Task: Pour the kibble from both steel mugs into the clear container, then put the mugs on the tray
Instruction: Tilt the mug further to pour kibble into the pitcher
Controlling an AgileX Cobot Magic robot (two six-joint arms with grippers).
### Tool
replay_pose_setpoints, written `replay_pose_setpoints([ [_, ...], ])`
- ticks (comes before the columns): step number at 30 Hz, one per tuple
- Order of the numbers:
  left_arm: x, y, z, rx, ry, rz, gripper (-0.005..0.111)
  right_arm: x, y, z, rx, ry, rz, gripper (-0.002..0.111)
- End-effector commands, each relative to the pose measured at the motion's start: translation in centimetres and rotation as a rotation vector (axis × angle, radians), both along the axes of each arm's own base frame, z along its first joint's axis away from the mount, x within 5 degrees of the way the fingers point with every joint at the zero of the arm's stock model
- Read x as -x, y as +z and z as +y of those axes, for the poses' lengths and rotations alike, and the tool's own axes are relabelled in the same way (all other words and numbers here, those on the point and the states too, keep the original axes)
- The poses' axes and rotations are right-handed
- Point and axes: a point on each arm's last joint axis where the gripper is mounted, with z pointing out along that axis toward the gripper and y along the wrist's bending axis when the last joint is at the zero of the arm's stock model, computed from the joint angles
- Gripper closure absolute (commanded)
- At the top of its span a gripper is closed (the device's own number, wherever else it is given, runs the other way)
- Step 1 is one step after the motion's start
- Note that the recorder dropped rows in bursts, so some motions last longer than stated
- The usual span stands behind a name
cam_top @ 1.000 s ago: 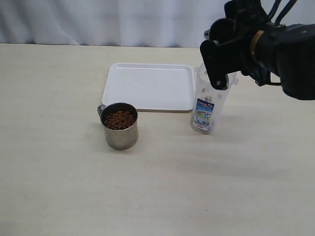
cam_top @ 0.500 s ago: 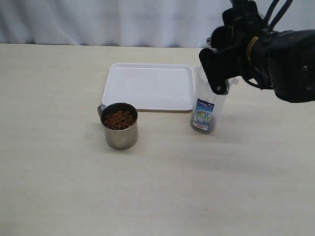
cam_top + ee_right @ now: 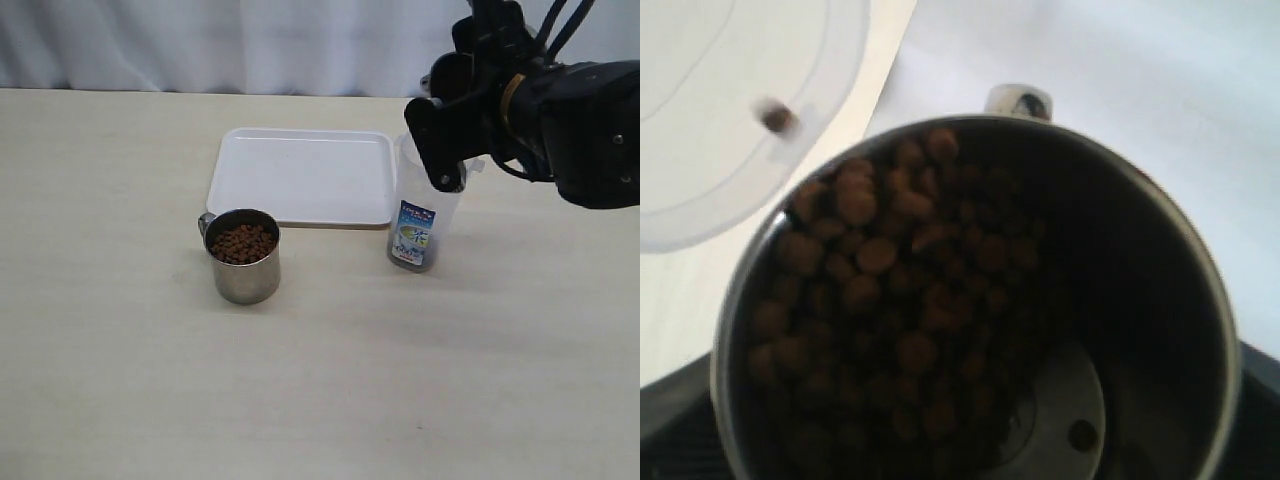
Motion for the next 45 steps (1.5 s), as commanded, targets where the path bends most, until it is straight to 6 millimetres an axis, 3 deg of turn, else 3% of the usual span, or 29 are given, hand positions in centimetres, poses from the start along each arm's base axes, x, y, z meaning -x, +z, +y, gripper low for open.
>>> replay_pose_setpoints([
  [1,-0.02,-0.01,0.00,0.003,0.001,-0.006,0.107,-0.16,0.71,-0.08,0.024,-0.014,-0.038,0.104],
  [45,-0.02,-0.01,0.00,0.003,0.001,-0.006,0.107,-0.19,0.85,-0.18,0.051,-0.022,-0.050,0.104],
])
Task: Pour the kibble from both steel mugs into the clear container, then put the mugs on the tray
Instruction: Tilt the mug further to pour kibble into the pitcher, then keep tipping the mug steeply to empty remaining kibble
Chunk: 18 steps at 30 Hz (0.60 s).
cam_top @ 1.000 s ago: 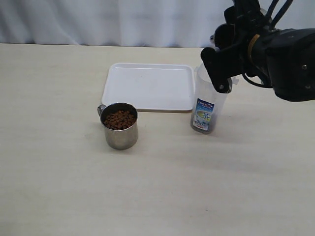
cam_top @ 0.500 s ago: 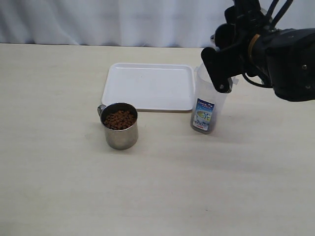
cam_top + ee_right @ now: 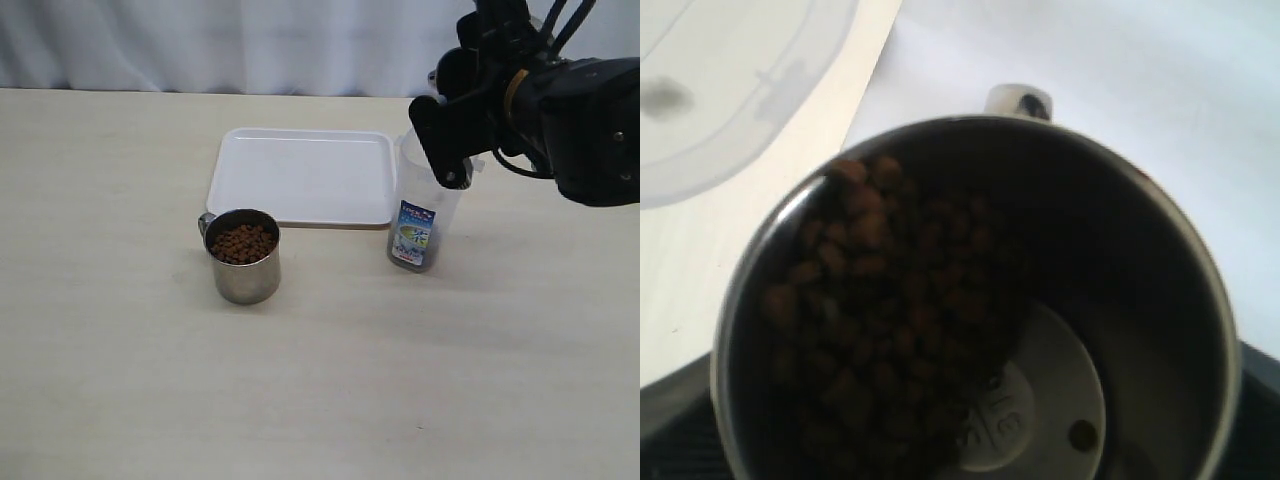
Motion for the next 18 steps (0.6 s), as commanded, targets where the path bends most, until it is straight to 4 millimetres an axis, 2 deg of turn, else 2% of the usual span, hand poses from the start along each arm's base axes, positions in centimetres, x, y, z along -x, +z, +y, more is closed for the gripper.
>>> replay_pose_setpoints([
  [1,-0.02,-0.01,0.00,0.003,0.001,-0.006,0.107,0.11,0.62,0.22,0.017,-0.010,-0.037,0.104],
  [3,-0.02,-0.01,0.00,0.003,0.001,-0.006,0.107,0.69,0.62,1.21,0.019,0.025,-0.037,0.104],
  [18,-0.02,-0.01,0.00,0.003,0.001,-0.006,0.107,0.63,0.75,0.94,0.094,0.021,-0.054,0.104],
])
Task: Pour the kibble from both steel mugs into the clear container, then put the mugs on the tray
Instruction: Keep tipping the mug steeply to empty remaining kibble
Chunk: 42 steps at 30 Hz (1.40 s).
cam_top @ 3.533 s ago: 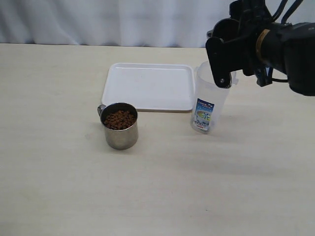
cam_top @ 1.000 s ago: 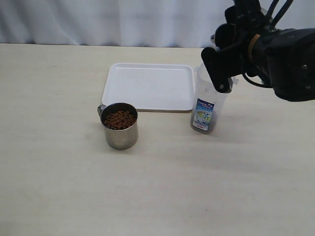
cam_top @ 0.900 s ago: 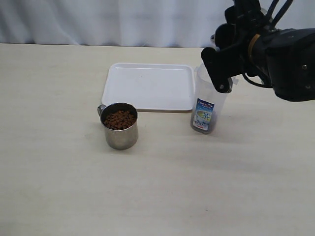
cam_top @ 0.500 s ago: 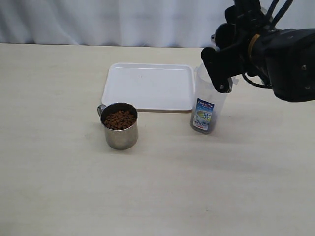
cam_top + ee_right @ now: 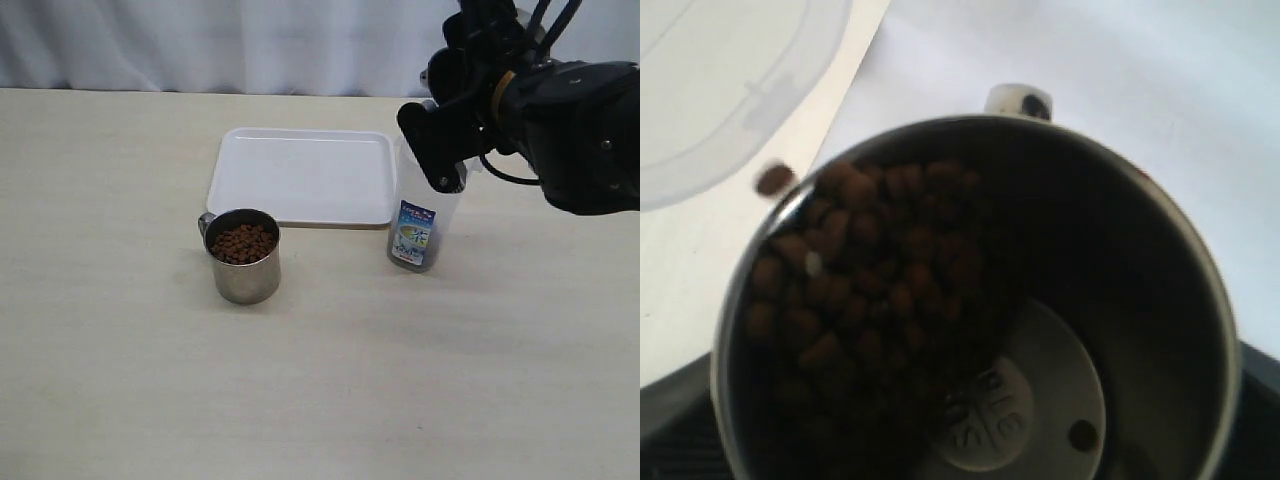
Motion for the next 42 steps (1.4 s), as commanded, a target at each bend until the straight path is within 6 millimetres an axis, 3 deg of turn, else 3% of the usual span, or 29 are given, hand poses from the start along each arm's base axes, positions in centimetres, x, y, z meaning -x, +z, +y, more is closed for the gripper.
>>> replay_pose_setpoints([
  [1,-0.02,-0.01,0.00,0.003,0.001,-0.006,0.107,-0.06,0.44,-0.08,0.052,0.006,-0.026,0.104],
  [42,-0.02,-0.01,0.00,0.003,0.001,-0.006,0.107,-0.16,0.73,0.29,0.193,0.086,-0.031,0.104],
])
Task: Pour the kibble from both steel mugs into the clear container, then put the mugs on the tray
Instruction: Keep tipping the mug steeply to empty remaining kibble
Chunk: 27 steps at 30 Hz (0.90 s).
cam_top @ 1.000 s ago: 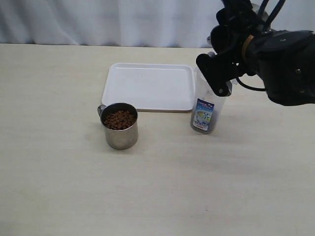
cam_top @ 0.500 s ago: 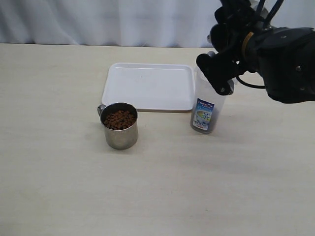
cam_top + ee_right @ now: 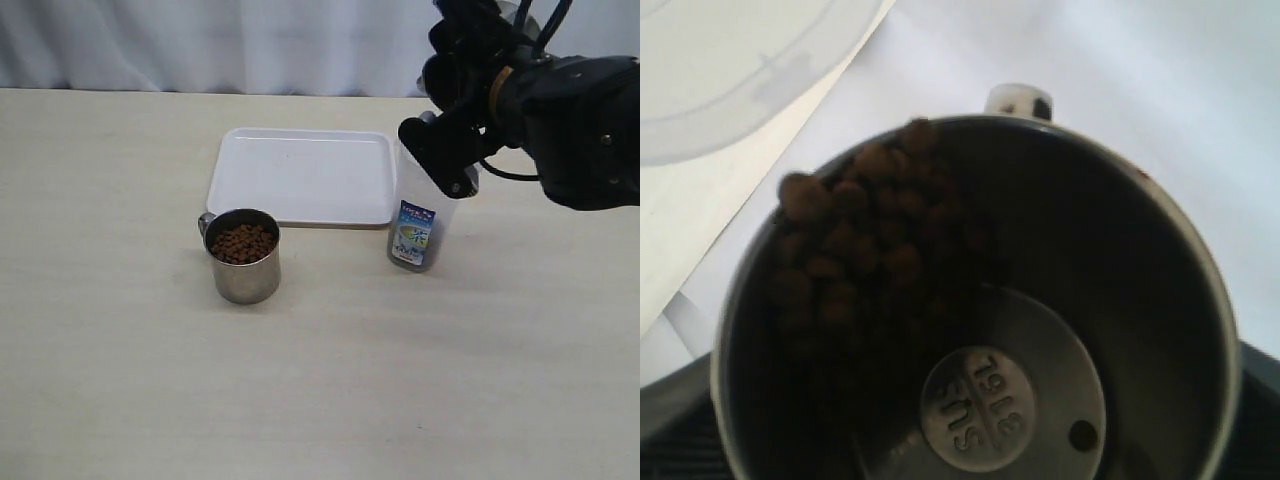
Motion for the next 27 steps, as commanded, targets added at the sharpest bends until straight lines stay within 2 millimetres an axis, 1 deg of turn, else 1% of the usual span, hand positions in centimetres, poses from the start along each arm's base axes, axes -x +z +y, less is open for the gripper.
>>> replay_pose_setpoints([
  [1,0.0,0.0,0.0,0.003,0.001,-0.006,0.107,-0.1,0.5,0.0,0.040,0.012,-0.024,0.104],
  [19,0.0,0.0,0.0,0.003,0.001,-0.006,0.107,-0.1,0.5,0.1,0.119,0.041,-0.028,0.104],
  [22,0.0,0.0,0.0,0.003,0.001,-0.006,0.107,0.2,0.5,0.4,0.136,0.057,-0.031,0.104],
  [27,0.0,0.0,0.0,0.003,0.001,-0.006,0.107,0.3,1.3,1.1,0.122,0.064,-0.057,0.104],
])
